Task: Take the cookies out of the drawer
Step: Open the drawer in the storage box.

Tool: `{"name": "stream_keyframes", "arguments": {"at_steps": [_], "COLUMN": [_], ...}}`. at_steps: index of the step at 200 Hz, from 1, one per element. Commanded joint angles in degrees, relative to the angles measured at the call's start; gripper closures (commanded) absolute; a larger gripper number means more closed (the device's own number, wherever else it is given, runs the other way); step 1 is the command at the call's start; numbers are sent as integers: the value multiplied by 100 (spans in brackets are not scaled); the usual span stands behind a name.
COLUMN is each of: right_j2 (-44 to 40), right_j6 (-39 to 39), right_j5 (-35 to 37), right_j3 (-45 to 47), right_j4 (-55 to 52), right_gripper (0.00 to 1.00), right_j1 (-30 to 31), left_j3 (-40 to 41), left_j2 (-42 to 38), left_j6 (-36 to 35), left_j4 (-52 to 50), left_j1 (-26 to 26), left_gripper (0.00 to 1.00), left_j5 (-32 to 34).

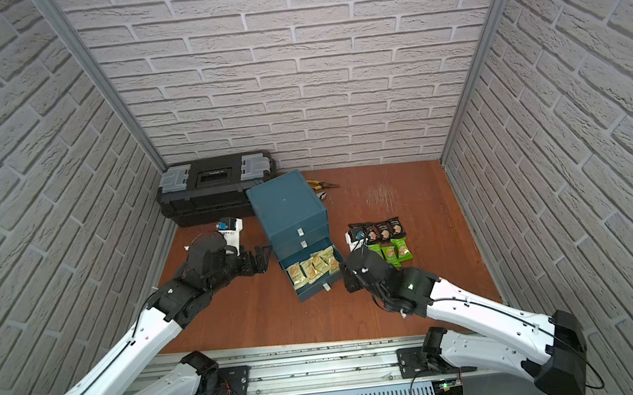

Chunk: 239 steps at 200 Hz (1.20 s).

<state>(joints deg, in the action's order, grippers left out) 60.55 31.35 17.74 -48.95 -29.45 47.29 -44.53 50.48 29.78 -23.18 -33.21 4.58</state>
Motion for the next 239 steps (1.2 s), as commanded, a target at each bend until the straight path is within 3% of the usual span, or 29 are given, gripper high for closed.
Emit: {"name": "stream_keyframes", "arguments": {"at_steps": [1, 27, 56, 97, 167, 239], "right_j2": [867, 1967, 2686, 3224, 3700, 3264], "right_j6": [-673, -875, -774, -588, -702, -824], "right_j5": [-1043, -1295, -1623, -810, -509, -852], "right_j3": [-499, -1145, -1185, -1102, -911, -701], "right_j4": [-40, 169, 906, 1081, 1185, 907], "right_gripper": [47, 49, 53, 53, 54, 54], "right_j1": [-269, -290, -240, 94, 237, 246], "left_j3": [331, 531, 560, 539, 597, 683], "left_j2": [-332, -681, -831, -573, -156, -129], "left_j6": [258, 387, 379, 310, 226, 218], "left_j4": [-241, -444, -621, -497, -163, -82], "left_j1": [-53, -59, -52, -28, -27, 8], "left_gripper": [1, 2, 1, 1, 2, 1], "left_j5": [152, 283, 490, 476, 394, 401]}}
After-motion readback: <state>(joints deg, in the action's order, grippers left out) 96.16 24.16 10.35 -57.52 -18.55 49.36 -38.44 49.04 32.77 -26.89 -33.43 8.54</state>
